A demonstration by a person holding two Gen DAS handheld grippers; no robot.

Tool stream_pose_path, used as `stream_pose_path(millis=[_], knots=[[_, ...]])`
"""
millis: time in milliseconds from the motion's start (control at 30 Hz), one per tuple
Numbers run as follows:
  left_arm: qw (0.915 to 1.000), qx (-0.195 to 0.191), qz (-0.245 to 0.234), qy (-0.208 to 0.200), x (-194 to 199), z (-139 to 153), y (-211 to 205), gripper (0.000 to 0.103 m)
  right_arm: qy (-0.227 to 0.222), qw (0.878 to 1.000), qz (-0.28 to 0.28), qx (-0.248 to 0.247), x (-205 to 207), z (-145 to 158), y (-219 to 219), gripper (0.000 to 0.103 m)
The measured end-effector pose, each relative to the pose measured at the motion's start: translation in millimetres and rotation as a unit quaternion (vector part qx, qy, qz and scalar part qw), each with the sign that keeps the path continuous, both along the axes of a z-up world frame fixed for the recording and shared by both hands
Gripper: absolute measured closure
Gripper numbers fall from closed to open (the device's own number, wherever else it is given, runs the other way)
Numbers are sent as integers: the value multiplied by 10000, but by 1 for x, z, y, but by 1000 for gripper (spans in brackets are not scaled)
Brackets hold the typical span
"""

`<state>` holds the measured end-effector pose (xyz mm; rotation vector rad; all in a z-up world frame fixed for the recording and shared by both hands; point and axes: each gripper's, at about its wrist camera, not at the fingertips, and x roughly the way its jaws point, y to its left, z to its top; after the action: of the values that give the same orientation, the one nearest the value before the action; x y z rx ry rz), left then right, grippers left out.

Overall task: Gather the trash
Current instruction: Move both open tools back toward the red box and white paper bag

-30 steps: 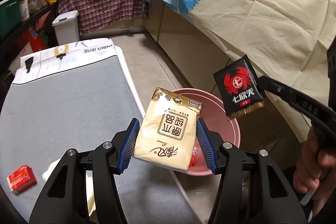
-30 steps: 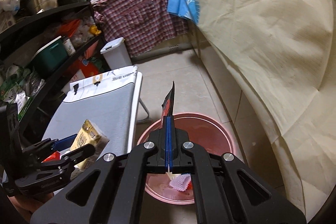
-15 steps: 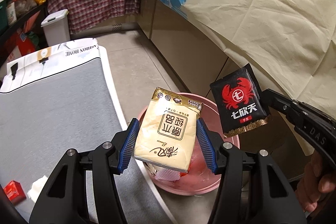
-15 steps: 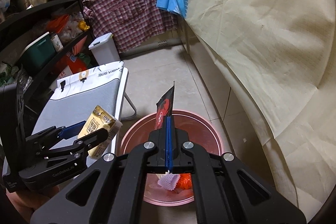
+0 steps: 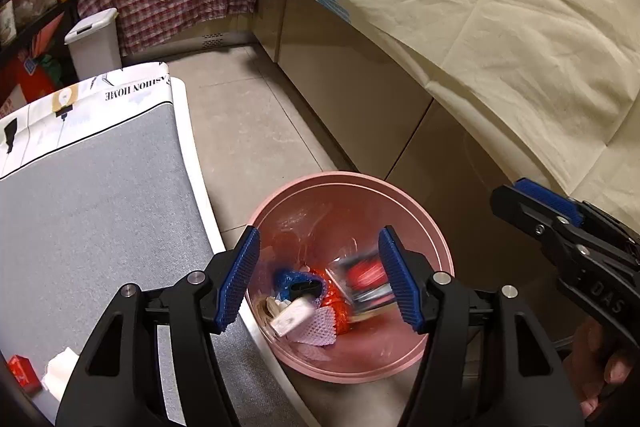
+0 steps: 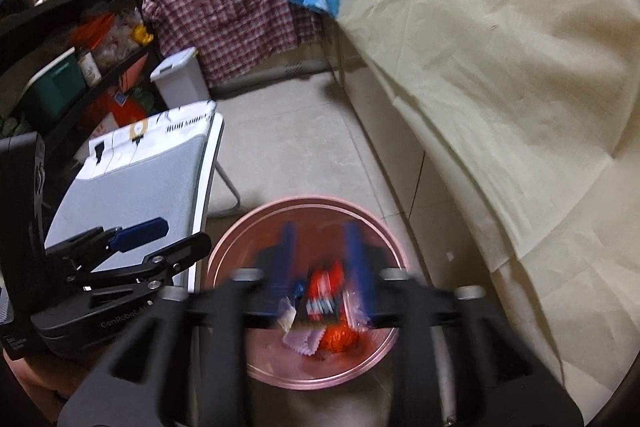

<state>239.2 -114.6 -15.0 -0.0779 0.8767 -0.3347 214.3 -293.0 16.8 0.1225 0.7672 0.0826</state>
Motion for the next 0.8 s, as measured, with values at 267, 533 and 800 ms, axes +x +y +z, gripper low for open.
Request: stream_pose_path(millis=[267,533,800], knots=[[9997,-11,39,-224,-15,18,15,42,-176,9998,78,-19,-6,4,3,57],[9985,76,188,-507,-42,47,55,43,-470,9985,291,5,-22,17,16,57],[9965,184,476,-664,-75,68,127,43,-556,9958,639,336,-38,26,43,57]])
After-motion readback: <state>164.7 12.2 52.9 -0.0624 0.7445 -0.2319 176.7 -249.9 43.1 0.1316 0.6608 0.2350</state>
